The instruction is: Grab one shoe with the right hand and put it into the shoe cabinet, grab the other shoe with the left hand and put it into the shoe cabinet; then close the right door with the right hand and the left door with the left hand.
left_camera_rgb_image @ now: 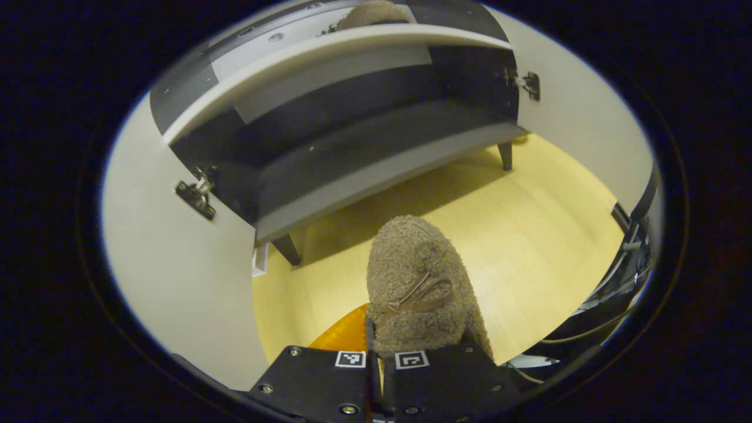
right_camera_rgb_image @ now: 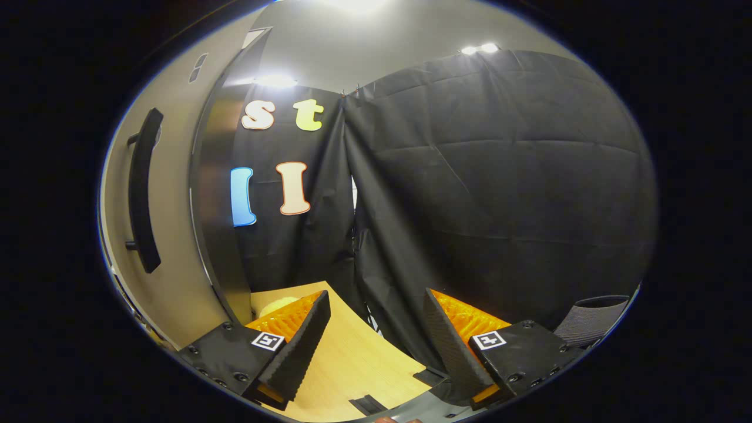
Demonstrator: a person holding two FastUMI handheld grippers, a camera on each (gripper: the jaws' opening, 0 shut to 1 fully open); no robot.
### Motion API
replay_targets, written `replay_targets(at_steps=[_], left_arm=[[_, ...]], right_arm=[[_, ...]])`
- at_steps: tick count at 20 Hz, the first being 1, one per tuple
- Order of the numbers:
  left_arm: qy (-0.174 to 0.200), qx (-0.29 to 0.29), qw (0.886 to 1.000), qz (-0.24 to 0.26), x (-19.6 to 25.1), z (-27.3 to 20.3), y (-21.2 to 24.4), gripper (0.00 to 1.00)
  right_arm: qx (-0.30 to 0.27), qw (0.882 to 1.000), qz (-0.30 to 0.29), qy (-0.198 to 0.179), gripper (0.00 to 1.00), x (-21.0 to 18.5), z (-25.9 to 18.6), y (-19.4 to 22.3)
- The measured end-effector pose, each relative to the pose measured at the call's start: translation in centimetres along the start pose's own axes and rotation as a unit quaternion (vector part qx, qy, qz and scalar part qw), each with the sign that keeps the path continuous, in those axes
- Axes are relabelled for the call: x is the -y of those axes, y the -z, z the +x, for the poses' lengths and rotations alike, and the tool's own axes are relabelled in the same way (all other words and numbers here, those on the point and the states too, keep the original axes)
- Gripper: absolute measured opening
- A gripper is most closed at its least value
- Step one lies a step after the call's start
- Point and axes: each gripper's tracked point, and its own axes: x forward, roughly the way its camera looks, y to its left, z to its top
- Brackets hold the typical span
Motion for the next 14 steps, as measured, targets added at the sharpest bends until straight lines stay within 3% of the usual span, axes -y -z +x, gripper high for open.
replay_targets(at_steps=[4,8,14], left_arm=[[-0.008,0.040,0.999,-0.024,-3.1,-3.8,-1.3,0.03],[-0.036,0.080,0.996,-0.008,-3.9,-6.7,-3.4,0.03],[-0.092,0.156,0.983,0.018,-4.6,-5.6,-4.0,0.03]], right_arm=[[0.003,1.000,0.008,-0.007,1.00,-0.2,1.6,-0.4],[-0.001,1.000,0.013,-0.021,1.00,-1.0,2.7,0.0],[0.001,0.999,0.027,-0.017,1.00,-0.3,3.3,0.3]])
